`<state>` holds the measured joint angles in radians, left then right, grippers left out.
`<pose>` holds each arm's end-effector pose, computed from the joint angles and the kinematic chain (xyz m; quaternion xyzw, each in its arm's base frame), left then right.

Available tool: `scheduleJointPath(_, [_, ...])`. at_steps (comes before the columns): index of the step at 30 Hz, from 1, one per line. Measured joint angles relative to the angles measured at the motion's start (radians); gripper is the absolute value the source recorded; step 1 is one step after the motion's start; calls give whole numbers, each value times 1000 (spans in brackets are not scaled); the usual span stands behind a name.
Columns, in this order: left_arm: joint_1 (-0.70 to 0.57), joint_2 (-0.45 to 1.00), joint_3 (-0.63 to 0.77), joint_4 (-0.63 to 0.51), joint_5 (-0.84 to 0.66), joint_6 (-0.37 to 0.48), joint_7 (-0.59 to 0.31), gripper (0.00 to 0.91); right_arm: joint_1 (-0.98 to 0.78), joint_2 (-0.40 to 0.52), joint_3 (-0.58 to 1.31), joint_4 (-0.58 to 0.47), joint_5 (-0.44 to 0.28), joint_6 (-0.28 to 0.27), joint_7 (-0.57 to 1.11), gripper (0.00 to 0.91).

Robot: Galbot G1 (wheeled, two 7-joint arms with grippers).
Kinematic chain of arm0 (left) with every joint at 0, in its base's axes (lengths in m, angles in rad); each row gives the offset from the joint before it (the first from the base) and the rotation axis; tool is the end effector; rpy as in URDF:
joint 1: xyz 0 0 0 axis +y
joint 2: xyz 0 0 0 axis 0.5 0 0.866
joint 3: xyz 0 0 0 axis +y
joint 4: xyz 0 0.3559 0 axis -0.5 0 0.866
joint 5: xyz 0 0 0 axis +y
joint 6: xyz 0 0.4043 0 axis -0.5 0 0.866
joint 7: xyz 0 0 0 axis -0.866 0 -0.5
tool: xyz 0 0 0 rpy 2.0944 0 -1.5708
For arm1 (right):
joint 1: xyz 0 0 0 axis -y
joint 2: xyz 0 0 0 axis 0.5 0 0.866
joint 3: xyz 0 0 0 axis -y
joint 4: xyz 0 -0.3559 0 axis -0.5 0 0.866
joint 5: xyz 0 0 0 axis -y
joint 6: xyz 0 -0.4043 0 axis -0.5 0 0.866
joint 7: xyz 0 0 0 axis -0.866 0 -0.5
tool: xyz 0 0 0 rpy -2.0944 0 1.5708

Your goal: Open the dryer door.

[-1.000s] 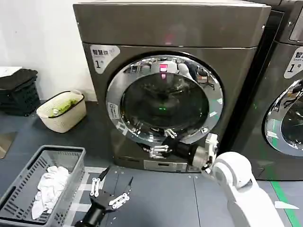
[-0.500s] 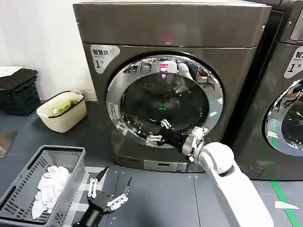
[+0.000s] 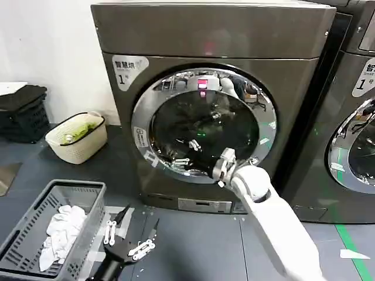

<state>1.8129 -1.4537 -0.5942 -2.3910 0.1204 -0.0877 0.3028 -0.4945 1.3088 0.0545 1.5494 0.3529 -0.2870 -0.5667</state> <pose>0.1584 0.0264 -0.2321 0.1696 0.9747 0.1349 0.0539 0.5166 0.0821 -0.1507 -0.4800 0.8744 -0.0626 0.0330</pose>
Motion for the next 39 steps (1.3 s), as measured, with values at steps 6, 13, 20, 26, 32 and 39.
scheduleJointPath(6, [4, -2, -1, -9, 0, -3, -1, 907, 26, 22, -20, -37, -10, 21, 26, 907])
scheduleJointPath(13, [9, -5, -5, -15, 0, -6, -1, 907, 49, 43, -42, -90, -18, 51, 50, 907])
scheduleJointPath(20, [9, -9, -9, -20, 0, -7, -2, 907, 79, 71, -62, -150, -25, 67, 54, 907])
scheduleJointPath(26, [8, -12, -11, -23, -1, -7, -2, 907, 100, 89, -76, -194, -30, 78, 53, 907])
scheduleJointPath(32, [10, -12, -19, -27, -4, -7, -2, 907, 123, 109, -86, -235, -34, 79, 51, 907])
scheduleJointPath(39, [11, -11, -25, -28, -8, -8, -2, 907, 142, 129, -97, -269, -40, 83, 49, 907])
